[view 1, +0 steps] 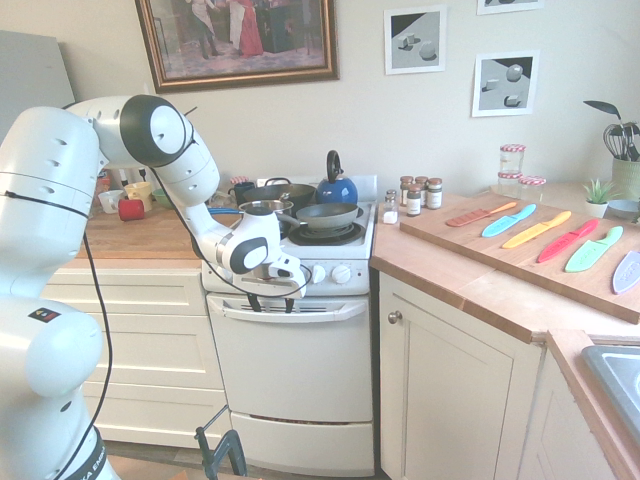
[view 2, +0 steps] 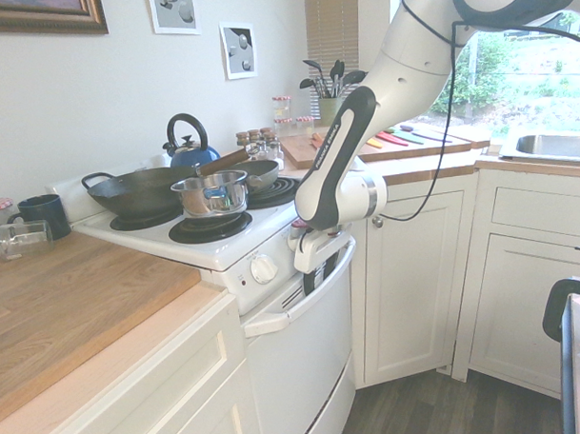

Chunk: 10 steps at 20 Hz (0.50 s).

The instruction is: Open the oven

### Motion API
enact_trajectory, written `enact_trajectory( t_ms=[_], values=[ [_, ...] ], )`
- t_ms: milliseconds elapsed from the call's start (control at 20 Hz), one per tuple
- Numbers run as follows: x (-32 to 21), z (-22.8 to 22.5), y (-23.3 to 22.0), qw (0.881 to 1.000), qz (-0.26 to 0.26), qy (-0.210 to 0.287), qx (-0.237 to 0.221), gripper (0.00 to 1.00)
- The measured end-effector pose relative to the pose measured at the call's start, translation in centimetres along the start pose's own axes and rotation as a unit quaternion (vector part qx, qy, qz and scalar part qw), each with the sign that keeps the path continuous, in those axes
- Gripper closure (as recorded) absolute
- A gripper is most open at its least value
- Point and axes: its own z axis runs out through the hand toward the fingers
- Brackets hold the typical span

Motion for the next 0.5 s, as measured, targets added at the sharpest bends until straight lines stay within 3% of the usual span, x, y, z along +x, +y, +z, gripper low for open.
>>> enact_trajectory(
  t_ms=[300, 500],
  values=[
    [-1.1, 0.1, 1.5, 1.000, -0.003, 0.002, -0.003, 0.00],
    [-3.6, 2.0, 8.8, 0.999, 0.005, -0.029, -0.035, 0.00]
  ],
)
